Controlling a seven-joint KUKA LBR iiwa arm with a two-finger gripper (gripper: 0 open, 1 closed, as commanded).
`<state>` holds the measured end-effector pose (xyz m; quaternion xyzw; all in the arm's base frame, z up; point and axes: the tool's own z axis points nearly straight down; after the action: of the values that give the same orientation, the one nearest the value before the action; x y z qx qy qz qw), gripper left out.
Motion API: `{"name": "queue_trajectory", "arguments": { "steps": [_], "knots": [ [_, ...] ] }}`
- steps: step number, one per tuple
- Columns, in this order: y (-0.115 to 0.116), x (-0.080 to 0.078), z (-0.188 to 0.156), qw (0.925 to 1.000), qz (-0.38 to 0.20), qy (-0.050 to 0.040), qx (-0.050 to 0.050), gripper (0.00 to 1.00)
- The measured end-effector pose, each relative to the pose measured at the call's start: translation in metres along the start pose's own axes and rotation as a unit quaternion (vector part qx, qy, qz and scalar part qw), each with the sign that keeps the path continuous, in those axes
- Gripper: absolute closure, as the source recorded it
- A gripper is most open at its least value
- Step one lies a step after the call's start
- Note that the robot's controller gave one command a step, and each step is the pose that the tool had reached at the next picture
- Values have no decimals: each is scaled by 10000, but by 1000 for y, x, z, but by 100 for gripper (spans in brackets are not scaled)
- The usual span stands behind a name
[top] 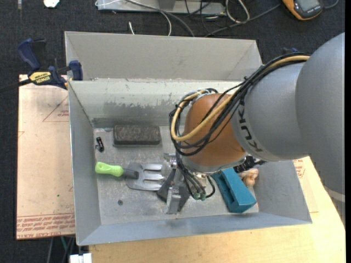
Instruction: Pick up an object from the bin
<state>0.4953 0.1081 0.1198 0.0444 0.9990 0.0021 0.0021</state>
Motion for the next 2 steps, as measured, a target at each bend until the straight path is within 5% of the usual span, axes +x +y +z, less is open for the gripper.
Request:
{"name": "queue_trajectory", "arguments": {
  "steps": [1,2],
  "knots": [
    [-29,-30,15,10000,-87,13,4,0],
    [-25,-50,25,9966,-818,-11,-11,0]
  ]
}}
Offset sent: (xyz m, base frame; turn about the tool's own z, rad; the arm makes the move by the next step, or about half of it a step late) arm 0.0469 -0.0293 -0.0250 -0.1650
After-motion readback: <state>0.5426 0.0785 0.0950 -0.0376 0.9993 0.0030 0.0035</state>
